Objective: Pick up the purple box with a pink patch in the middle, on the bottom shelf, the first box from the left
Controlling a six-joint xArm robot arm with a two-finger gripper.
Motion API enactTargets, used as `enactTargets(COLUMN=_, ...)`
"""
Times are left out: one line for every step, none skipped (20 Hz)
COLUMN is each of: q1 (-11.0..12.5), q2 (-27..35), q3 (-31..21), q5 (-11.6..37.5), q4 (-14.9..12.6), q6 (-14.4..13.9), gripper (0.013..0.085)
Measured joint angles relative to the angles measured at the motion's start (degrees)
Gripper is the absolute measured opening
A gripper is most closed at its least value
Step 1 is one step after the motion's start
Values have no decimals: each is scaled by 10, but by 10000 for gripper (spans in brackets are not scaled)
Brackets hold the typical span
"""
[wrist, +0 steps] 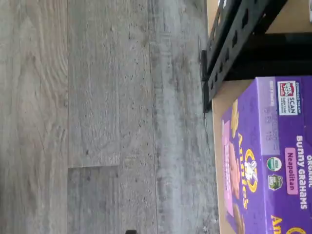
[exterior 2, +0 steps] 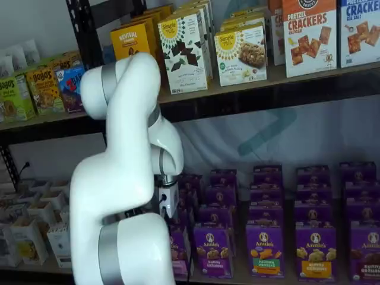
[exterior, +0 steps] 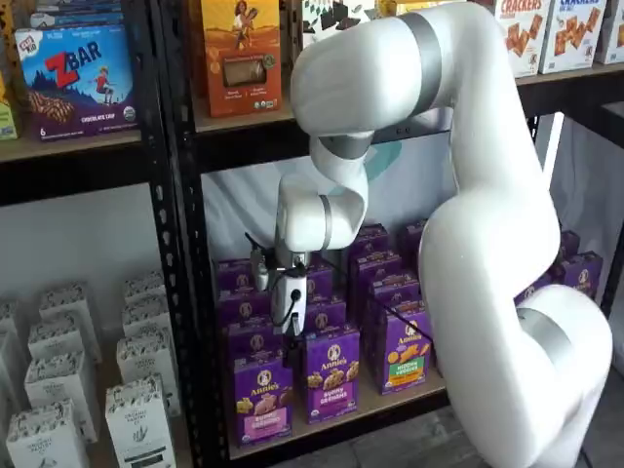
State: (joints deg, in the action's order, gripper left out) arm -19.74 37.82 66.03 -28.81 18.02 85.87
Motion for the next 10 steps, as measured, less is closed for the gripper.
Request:
enactTargets(q1=0, q2=0, q3=0, q5=3, q4=-10, q6=-10, gripper=850)
enactTargets(q1=-1, q2=1, q3=-1, q5=7, q4=-30, q6=-28, gripper=850)
enactTargets(q1=-1, q2=2, q3=0, q5=8, q4=-39, q6=-36, gripper=850)
enactTargets(q1=-2, q2=4, q3=2, q5=7, q4=-44, q6=-41, gripper=850)
enactTargets(q1=-2, q2=5, q3=4, q5=7, q4=-46, q6=-43, gripper=850)
enactTargets(q1=-2, q2=7, q3=5, q5=7, q4=-47, q6=-44, gripper=850)
enactTargets(q1=-3, q2=9, q3=7, q5=7, q4=-46, q6=-44, gripper=850)
enactTargets(q1=-3, q2=11, q3=8, q5=7, q4=-44, q6=-42, gripper=850)
enactTargets(q1=-3, q2=13, q3=10, q5=7, q4=-42, q6=-40, gripper=850)
enactTargets(q1=-3, q2=15, q3=12, q5=8, q4=-40, q6=-39, gripper=850)
